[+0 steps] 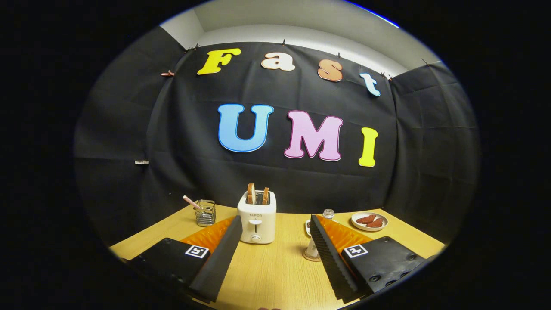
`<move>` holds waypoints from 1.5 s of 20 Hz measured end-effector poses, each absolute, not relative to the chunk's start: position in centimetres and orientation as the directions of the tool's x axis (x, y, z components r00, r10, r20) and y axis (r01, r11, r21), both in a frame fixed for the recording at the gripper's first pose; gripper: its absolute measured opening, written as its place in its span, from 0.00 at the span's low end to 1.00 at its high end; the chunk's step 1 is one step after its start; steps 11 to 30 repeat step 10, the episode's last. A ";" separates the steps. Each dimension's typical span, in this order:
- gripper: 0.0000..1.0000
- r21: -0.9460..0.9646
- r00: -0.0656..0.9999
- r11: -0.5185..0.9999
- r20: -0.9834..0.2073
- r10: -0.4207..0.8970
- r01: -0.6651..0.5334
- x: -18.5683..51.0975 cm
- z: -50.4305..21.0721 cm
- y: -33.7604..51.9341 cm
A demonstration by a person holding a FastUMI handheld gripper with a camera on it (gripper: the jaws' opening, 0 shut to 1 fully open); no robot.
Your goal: Take the bottle from table, then pour the juice into the cup, finally place the bottle on the coaster
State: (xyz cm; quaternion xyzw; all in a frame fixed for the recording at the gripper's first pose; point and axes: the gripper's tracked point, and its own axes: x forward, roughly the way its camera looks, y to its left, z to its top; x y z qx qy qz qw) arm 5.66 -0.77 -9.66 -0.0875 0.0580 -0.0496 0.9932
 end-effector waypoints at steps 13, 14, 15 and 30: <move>0.97 -0.192 0.990 0.978 -0.098 -0.101 0.080 4.9 -8.8 -0.4; 0.97 -0.192 0.990 0.978 -0.098 -0.101 0.080 4.9 -8.8 -0.4; 0.97 -0.192 0.990 0.978 -0.098 -0.101 0.080 4.9 -8.8 -0.4; 0.97 -0.192 0.990 0.978 -0.098 -0.101 0.080 4.9 -8.8 -0.4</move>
